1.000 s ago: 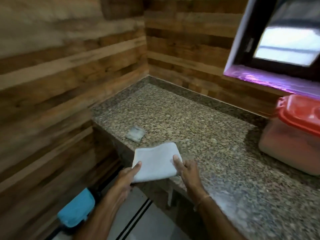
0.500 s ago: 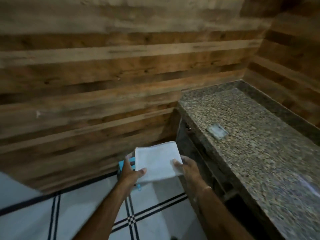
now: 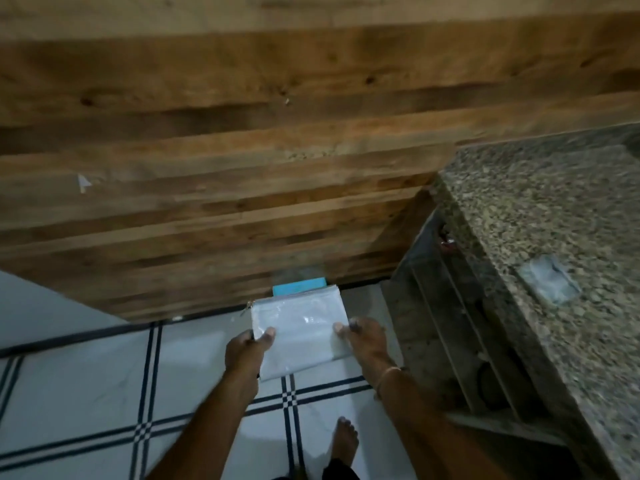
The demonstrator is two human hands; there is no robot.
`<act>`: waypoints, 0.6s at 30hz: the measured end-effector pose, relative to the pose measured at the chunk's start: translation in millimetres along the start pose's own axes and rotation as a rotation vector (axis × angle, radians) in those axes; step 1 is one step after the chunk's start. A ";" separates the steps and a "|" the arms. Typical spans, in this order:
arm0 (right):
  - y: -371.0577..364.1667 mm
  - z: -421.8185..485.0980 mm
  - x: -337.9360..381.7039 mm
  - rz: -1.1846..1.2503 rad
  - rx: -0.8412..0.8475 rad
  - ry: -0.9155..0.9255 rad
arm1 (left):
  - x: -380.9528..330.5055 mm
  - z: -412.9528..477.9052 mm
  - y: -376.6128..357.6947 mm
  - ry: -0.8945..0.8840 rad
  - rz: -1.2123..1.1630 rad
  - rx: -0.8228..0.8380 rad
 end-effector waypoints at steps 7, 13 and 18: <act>-64.5 88.8 -47.0 -0.192 0.036 -0.135 | 25.2 114.3 0.6 0.038 0.048 -0.166; -149.5 196.7 -139.1 -0.221 0.061 -0.282 | 78.4 247.5 -32.1 0.093 -0.052 -0.219; -221.0 267.9 -221.0 -0.265 0.213 -0.440 | 132.5 344.2 -61.4 0.144 -0.117 -0.239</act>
Point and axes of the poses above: each hand's wrist, its own z-axis towards the middle knuckle, its own y-axis out of the back of the hand, x = y × z, the point moved 4 cm from there along z, towards the middle knuckle, and after that the axes turned 5 degrees about -x, right-handed, at the moved point
